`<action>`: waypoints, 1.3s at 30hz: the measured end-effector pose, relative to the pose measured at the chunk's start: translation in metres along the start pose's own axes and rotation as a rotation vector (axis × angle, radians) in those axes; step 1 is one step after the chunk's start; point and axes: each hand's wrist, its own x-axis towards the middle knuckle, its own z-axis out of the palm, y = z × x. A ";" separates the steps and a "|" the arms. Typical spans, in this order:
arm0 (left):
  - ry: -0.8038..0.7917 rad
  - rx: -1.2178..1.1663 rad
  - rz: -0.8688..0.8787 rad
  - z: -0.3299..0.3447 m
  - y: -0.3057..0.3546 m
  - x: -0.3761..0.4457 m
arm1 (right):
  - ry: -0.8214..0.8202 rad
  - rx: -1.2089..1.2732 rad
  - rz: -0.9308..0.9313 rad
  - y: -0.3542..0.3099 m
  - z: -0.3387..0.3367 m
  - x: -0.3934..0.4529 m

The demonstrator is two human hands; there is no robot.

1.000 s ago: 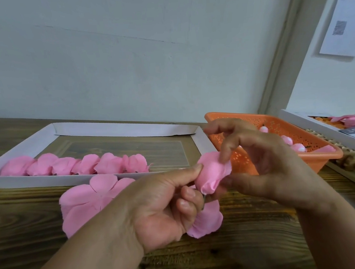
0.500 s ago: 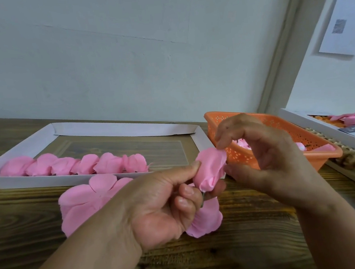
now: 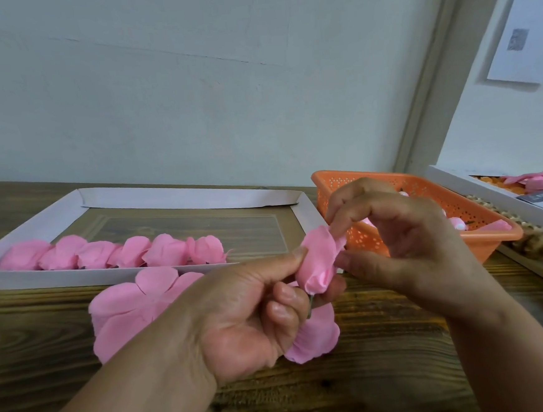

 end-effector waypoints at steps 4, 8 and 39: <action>-0.013 -0.013 -0.003 0.000 -0.001 -0.001 | -0.040 0.049 0.045 0.000 0.000 -0.001; 0.005 -0.012 -0.005 0.001 -0.001 -0.001 | -0.095 0.055 0.050 -0.002 -0.001 -0.001; 0.050 0.081 0.026 0.004 -0.001 -0.004 | -0.154 -0.153 -0.053 -0.010 -0.006 -0.003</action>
